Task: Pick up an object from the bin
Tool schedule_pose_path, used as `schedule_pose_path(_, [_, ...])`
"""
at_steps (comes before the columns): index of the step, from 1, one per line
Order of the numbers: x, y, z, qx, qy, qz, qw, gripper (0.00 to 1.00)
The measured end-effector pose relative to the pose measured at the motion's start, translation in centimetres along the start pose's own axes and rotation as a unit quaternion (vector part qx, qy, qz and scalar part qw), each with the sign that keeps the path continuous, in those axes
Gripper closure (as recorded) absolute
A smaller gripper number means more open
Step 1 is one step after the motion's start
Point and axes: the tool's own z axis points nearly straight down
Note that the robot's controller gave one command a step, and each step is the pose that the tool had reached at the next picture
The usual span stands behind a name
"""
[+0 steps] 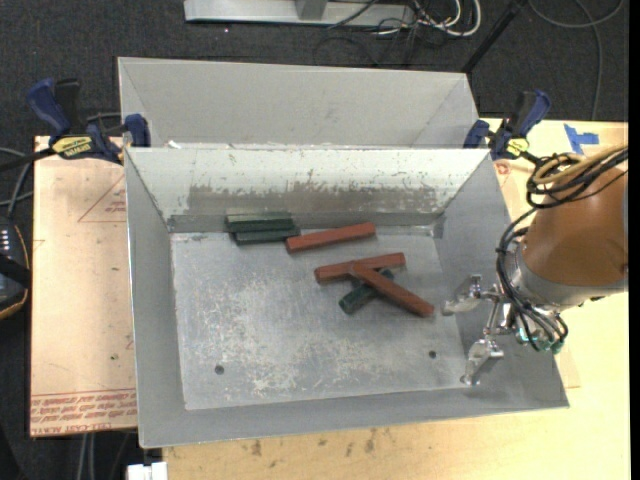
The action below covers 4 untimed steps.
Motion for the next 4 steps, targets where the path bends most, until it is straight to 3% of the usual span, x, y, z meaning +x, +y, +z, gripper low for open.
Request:
schedule_pose_path(1, [-0.2, 0.0, -0.4, 0.001, -0.0036, -0.002, 1.0, 0.0])
schedule_pose_path(2, [-8.0, 6.9, 5.5, 0.002, -0.0069, 0.0, 1.0, 0.0])
schedule_pose_path(3, [-6.0, 7.9, -0.5, 0.001, -0.006, -0.043, 0.999, 0.0])
schedule_pose_path(4, [-8.1, 7.1, 5.2, 0.0, -0.0065, -0.001, 1.0, 0.0])
